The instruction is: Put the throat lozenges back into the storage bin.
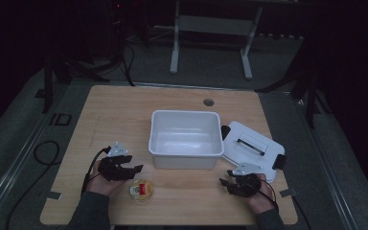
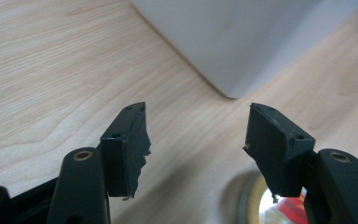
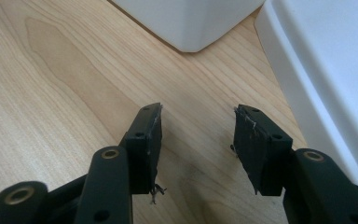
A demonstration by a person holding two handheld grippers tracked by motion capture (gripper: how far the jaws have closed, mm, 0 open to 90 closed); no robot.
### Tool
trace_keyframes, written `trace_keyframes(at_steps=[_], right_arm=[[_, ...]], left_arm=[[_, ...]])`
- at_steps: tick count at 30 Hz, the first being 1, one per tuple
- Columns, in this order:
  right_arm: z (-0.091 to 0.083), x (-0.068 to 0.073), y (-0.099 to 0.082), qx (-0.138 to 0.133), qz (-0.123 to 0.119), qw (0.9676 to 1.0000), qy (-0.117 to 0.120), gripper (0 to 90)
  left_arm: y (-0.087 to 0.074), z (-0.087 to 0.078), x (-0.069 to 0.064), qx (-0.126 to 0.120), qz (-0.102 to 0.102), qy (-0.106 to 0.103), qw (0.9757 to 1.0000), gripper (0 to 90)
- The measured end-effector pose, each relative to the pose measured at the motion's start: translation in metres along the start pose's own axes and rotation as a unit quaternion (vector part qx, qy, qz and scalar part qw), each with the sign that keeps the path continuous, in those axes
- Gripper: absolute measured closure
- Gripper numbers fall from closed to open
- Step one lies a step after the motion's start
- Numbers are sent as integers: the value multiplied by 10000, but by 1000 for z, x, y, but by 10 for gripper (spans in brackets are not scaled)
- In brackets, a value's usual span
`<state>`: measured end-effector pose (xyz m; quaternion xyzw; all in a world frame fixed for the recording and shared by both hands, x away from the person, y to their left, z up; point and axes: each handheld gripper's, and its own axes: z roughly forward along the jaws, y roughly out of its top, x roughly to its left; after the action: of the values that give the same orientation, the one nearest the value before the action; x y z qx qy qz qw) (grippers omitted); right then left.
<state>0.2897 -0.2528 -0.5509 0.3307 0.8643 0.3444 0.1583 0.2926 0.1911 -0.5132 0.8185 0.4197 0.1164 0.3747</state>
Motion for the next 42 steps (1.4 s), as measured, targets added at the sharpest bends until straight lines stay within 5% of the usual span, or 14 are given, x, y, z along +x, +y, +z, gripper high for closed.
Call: trace_keyframes(at_steps=[11, 19, 31, 35, 42], right_arm=[[1, -2, -4, -124, 139, 9998, 106, 483], [1, -2, -5, -163, 138, 9997, 112, 473], [1, -3, -7, -241, 117, 9995, 162, 452], [2, -2, -7, -247, 116, 9995, 167, 447], [2, -2, -7, -260, 104, 9995, 176, 440]], left_arm=[[11, -15, -17, 547, 595, -79, 9967, 280], [15, -15, -32, 885, 1047, -252, 9902, 195], [16, -10, -44, 1238, 1409, -347, 9816, 171], [17, -7, -48, 1431, 1561, -379, 9766, 175], [19, 1, -58, 1877, 1953, -414, 9617, 174]])
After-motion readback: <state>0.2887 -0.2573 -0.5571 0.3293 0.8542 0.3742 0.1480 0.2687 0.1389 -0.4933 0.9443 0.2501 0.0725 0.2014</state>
